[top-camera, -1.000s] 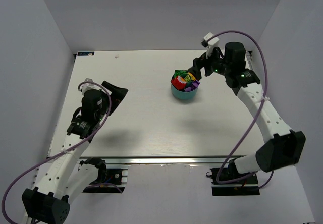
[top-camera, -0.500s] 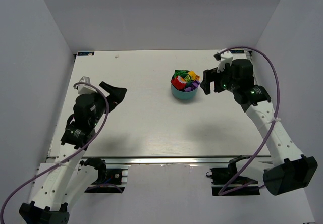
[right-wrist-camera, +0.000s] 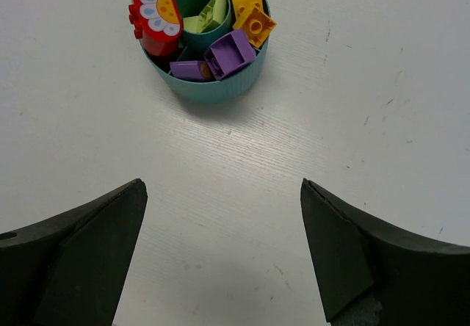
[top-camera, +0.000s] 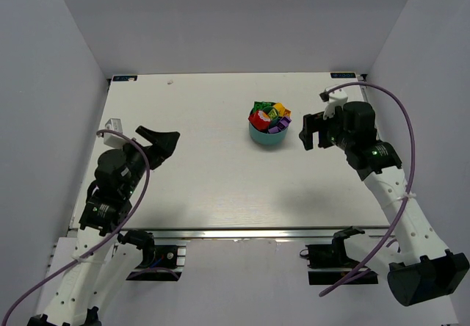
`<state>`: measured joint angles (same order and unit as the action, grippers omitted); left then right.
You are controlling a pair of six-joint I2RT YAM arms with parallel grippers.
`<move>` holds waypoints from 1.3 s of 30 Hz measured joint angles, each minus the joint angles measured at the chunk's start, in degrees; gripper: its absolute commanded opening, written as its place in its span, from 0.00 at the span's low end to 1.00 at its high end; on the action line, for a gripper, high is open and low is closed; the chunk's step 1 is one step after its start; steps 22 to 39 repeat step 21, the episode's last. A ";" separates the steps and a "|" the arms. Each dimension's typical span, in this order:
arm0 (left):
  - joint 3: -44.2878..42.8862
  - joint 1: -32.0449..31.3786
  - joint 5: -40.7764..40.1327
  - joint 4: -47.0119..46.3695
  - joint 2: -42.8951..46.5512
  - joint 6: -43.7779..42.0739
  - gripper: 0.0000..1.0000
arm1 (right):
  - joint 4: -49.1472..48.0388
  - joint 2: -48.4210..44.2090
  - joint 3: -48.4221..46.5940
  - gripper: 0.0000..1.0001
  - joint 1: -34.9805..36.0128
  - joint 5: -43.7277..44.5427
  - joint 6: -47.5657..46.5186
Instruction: Sort the legos into containers by color
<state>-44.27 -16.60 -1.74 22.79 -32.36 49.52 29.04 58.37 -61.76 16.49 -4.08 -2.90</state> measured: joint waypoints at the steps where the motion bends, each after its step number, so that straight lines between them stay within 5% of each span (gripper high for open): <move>1: 0.02 0.00 0.13 0.11 -0.04 -0.11 0.98 | -0.04 -0.35 0.44 0.89 0.00 0.22 0.04; 39: 1.70 0.00 0.92 0.31 0.68 -0.63 0.98 | -0.50 -2.47 3.19 0.90 -0.31 0.90 0.42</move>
